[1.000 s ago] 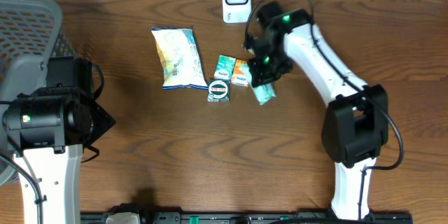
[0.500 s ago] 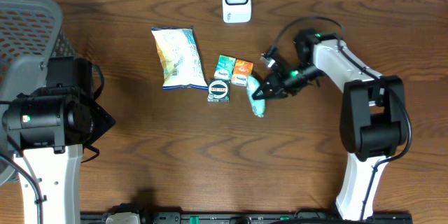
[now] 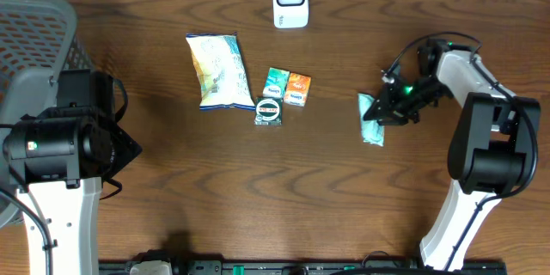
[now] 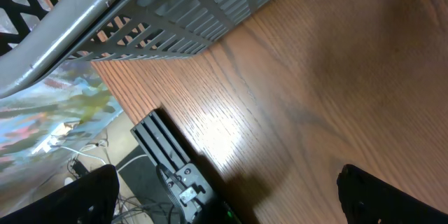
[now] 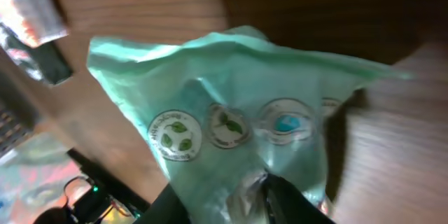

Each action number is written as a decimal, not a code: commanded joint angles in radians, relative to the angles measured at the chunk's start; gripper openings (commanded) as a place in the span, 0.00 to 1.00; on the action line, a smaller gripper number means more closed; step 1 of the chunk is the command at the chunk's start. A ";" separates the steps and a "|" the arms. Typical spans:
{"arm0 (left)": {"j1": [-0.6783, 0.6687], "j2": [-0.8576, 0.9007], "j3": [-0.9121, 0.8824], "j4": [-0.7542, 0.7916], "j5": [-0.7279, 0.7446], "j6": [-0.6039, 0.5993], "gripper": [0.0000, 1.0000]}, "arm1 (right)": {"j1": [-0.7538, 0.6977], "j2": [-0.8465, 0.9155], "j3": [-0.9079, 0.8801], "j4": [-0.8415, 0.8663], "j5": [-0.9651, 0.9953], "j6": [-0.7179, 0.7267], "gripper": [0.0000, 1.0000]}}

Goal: Scan the item barcode

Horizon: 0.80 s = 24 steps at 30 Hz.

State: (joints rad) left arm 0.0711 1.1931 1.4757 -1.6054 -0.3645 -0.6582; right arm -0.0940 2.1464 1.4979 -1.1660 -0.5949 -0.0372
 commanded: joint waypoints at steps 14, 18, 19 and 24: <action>0.004 -0.004 0.001 -0.006 -0.003 -0.013 0.98 | 0.137 0.001 0.106 -0.077 -0.533 -0.206 0.01; 0.004 -0.004 0.001 -0.006 -0.003 -0.013 0.98 | 0.178 0.001 0.105 -0.074 -0.712 -0.241 0.01; 0.004 -0.004 0.001 -0.006 -0.003 -0.013 0.98 | 0.188 0.001 0.102 -0.072 -0.714 -0.241 0.01; 0.004 -0.004 0.001 -0.006 -0.003 -0.013 0.98 | 0.248 0.001 0.024 -0.001 -0.715 -0.240 0.01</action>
State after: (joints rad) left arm 0.0711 1.1931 1.4757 -1.6058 -0.3645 -0.6582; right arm 0.1246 2.1464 1.5677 -1.1877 -1.2095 -0.2436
